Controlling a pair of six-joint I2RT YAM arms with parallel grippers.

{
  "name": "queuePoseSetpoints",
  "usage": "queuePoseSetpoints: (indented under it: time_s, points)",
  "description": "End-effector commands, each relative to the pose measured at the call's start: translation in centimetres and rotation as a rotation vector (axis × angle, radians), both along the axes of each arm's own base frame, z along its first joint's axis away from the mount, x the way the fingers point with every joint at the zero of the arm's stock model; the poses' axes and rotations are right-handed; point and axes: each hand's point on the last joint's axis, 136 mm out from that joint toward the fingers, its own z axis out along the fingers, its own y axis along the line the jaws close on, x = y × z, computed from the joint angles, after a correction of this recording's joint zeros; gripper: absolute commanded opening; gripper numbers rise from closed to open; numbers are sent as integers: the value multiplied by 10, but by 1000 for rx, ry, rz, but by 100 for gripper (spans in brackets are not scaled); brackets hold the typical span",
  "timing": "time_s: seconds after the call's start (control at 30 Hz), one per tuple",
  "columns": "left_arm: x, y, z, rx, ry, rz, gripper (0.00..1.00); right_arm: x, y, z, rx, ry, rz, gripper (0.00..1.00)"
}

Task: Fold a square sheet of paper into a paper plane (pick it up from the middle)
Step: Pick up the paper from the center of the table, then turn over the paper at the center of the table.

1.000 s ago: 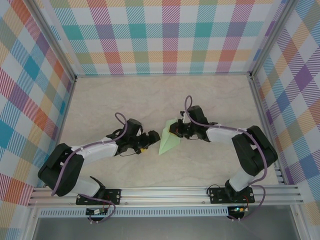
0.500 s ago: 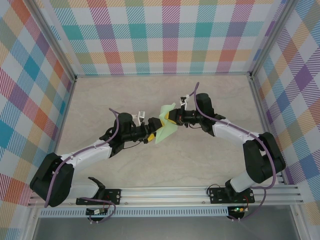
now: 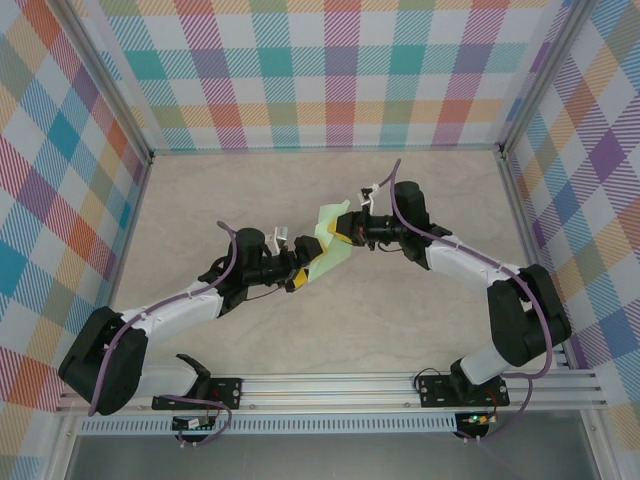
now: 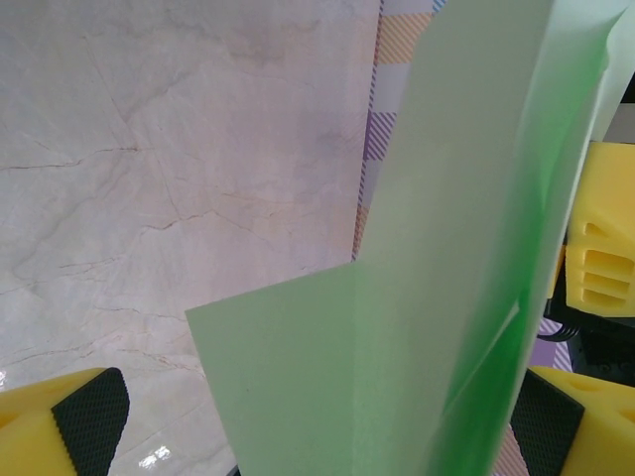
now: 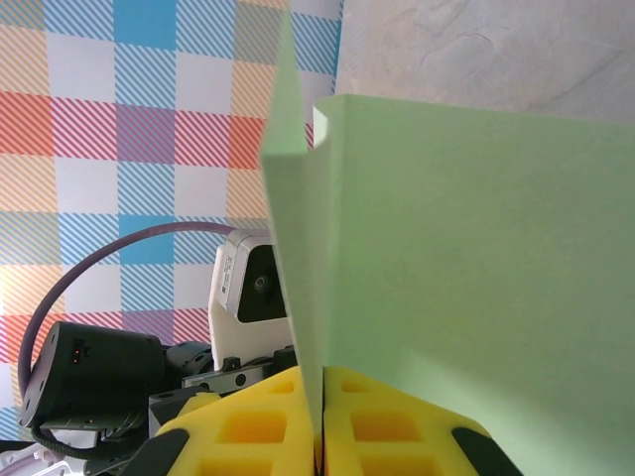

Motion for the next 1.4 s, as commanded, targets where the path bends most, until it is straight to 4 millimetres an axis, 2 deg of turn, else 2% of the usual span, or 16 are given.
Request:
queuePoseSetpoints:
  time_s: [0.0, 0.2, 0.3, 0.4, 0.7, 0.93, 1.03, 1.17, 1.27, 1.37]
  points:
    - [4, 1, 6, -38, -7, 12, 97, 4, 2, 12, 25, -29, 14, 9]
    - [9, -7, 42, -148, -120, -6, 77, 1, 4, -4, 25, 42, 28, 9]
    - [9, -3, 50, -148, -161, 9, 67, 0, 5, -9, 31, 68, 35, 9]
    - [8, 0, 54, -148, -184, 22, 62, -1, 6, -12, 27, 81, 41, 9]
    - [13, 6, 44, -97, -168, 62, 43, -8, 6, -15, 37, 93, 79, 9]
    - [14, 6, 41, -64, -162, 58, 19, -12, 5, -17, 20, 86, 91, 12]
    - [14, 7, 37, -24, -163, 49, 8, -13, 1, -21, -30, 84, 77, 24]
    - [13, 21, 16, 180, -148, 43, 6, -10, -21, -28, -200, 25, -24, 47]
    - [11, 48, -1, 438, -143, 44, 7, -8, -50, -39, -390, -8, -129, 63]
    - [8, 85, -14, 745, -118, 34, 8, -10, -77, -50, -533, -25, -206, 73]
